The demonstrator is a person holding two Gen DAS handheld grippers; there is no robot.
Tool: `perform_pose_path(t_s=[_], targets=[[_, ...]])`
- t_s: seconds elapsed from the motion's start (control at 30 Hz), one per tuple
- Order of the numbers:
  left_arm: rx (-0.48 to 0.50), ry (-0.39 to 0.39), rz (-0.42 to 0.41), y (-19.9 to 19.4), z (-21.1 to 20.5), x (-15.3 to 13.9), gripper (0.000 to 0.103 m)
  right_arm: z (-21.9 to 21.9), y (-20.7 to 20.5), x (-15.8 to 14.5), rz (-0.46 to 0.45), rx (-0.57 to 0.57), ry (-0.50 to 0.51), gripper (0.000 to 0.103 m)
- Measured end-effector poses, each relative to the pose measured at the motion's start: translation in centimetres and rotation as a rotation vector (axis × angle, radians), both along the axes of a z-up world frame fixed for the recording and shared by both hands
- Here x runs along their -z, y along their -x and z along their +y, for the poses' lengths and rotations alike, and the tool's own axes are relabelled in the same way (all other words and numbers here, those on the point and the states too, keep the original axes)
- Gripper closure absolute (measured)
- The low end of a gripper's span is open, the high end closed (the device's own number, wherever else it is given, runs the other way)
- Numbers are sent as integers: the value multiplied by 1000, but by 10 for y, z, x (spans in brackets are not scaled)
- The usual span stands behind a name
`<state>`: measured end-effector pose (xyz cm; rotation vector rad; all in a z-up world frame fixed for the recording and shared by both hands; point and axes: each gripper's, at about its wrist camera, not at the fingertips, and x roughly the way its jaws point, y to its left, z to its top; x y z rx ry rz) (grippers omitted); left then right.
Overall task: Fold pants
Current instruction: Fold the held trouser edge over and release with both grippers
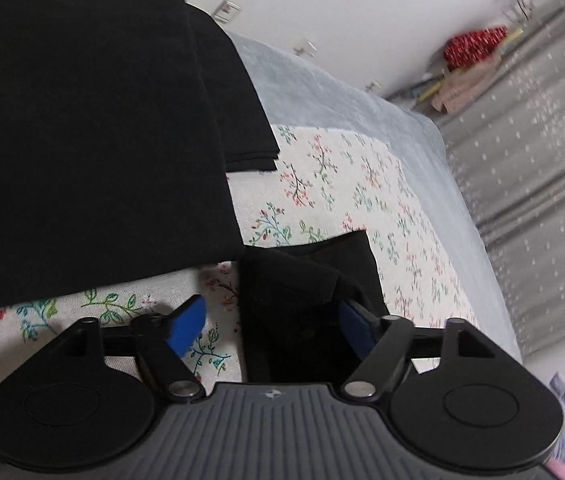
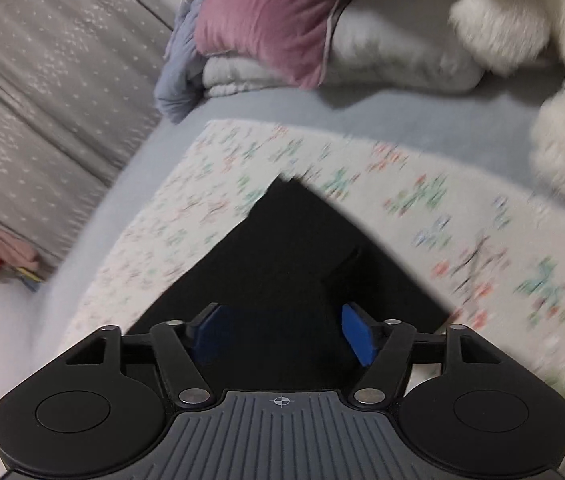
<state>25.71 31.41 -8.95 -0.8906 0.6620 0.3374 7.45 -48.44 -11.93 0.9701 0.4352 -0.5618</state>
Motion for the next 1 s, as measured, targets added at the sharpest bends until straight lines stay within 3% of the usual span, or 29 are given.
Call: perform_pose_path(t_s=[0.1, 0.17, 0.3, 0.4, 0.57, 0.67, 0.73, 0.83, 0.87, 0.9, 0.93, 0.97, 1.0], targets=[[20, -19, 19, -1, 2, 1, 20, 5, -7, -1, 25, -7, 25, 17], [16, -12, 11, 5, 4, 0, 19, 0, -12, 3, 63, 24, 20, 17], [21, -41, 8, 10, 4, -1, 18, -12, -5, 18, 7, 70, -109, 20], [22, -47, 7, 14, 4, -1, 18, -14, 0, 18, -1, 104, -110, 41], [35, -59, -15, 23, 4, -4, 13, -21, 15, 27, -81, 133, -231, 38], [67, -73, -26, 23, -1, -5, 10, -20, 15, 25, -95, 126, -226, 34], [91, -82, -30, 22, -5, -4, 10, -18, 11, 23, -80, 115, -213, 33], [123, -90, -28, 18, -13, -3, 10, -15, 8, 24, 13, 132, -183, 33], [132, -94, -22, 16, -15, -2, 10, -15, 8, 26, 21, 140, -175, 37], [139, -97, -16, 14, -18, -2, 10, -16, 7, 25, 28, 138, -159, 54], [148, -97, -12, 12, -20, -1, 10, -16, 5, 24, 54, 130, -123, 83], [154, -97, -10, 10, -21, 0, 10, -15, 2, 21, 93, 128, -78, 97], [156, -98, -9, 9, -22, 0, 10, -13, 2, 19, 112, 132, -41, 101]])
